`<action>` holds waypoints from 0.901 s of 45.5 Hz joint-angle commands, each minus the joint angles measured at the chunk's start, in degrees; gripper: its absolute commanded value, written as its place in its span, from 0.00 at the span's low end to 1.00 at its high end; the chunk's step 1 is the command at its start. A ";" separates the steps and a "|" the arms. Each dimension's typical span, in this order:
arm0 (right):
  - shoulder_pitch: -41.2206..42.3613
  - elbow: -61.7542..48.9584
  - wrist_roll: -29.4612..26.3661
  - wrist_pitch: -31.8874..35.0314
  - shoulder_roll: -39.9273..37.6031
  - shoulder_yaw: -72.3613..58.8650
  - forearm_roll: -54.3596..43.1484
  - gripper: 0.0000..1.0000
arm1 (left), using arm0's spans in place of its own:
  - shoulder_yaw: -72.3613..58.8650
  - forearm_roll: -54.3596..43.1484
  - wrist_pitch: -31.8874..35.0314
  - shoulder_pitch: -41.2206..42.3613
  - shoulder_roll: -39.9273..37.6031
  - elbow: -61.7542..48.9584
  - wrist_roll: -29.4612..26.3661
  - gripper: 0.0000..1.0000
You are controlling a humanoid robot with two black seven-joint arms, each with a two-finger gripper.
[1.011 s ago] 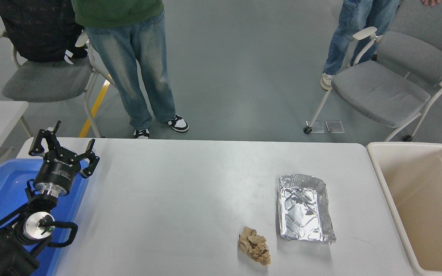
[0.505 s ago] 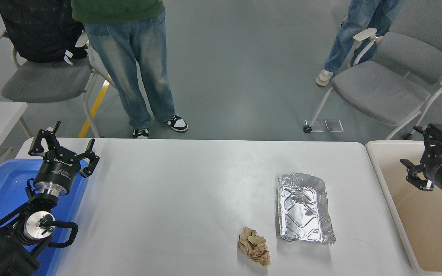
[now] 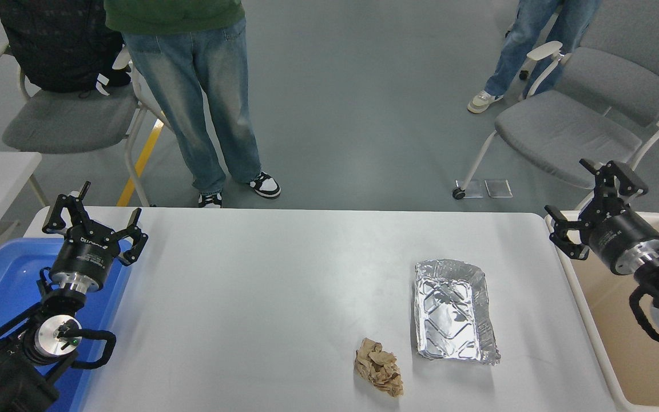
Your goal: Clean the table surface
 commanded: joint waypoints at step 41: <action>3.62 -11.07 2.64 0.62 5.51 -0.83 0.77 1.00 | 0.00 0.00 -0.01 -0.04 0.00 0.00 -0.01 0.99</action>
